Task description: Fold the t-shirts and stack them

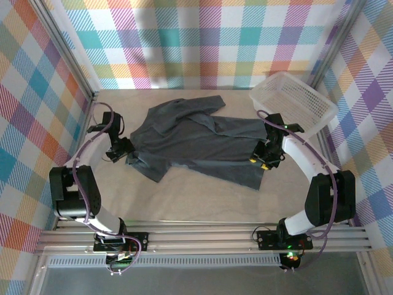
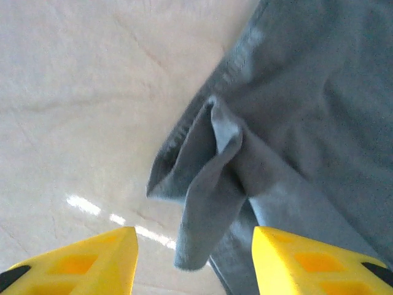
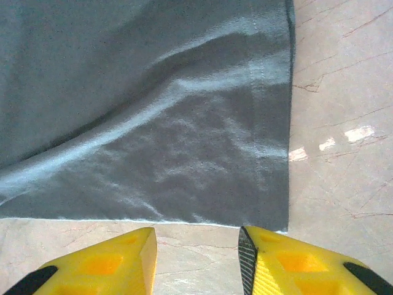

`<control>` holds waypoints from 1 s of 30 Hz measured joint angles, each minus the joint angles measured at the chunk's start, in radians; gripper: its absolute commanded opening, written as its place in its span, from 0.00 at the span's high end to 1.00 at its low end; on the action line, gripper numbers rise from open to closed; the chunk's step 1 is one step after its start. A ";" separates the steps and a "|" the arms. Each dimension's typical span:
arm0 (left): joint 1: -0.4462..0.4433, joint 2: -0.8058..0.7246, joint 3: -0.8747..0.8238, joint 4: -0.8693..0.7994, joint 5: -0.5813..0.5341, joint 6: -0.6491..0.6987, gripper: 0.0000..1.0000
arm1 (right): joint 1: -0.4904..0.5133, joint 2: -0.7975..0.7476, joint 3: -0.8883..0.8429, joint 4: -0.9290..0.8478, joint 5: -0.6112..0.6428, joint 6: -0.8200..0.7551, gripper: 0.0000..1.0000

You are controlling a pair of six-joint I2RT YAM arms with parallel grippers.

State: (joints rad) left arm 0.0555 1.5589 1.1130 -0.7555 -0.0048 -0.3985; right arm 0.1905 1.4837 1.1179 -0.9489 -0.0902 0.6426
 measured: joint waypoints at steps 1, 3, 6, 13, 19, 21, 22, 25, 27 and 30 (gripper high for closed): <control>0.006 -0.002 -0.019 0.002 0.016 -0.008 0.49 | 0.001 0.000 -0.001 0.002 -0.005 0.000 0.59; 0.018 0.009 -0.049 0.007 0.048 -0.026 0.50 | 0.001 -0.002 -0.007 0.006 -0.014 0.000 0.59; 0.025 0.036 -0.066 0.018 0.085 -0.051 0.53 | 0.001 -0.004 -0.019 0.005 -0.024 0.000 0.58; 0.025 0.074 -0.072 0.074 0.121 -0.089 0.73 | 0.001 -0.034 -0.071 0.017 -0.042 0.018 0.59; 0.026 0.071 -0.072 0.103 0.141 -0.110 1.00 | 0.001 -0.106 -0.186 0.030 -0.043 0.087 0.59; 0.026 0.057 -0.077 0.106 0.151 -0.113 1.00 | -0.001 -0.136 -0.229 0.034 -0.032 0.123 0.59; 0.026 0.042 -0.083 0.106 0.156 -0.119 1.00 | -0.003 -0.151 -0.249 0.034 -0.027 0.143 0.59; 0.023 -0.011 -0.096 0.105 0.171 -0.146 1.00 | -0.017 -0.184 -0.302 0.042 -0.020 0.205 0.60; 0.017 -0.044 -0.096 0.109 0.174 -0.170 1.00 | -0.022 -0.187 -0.331 0.058 -0.020 0.241 0.60; 0.010 -0.075 -0.096 0.116 0.178 -0.201 1.00 | -0.027 -0.171 -0.367 0.089 -0.032 0.292 0.59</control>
State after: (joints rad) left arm 0.0650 1.4841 1.0168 -0.6392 0.1730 -0.5995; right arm 0.1638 1.3132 0.7509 -0.8600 -0.1226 0.9348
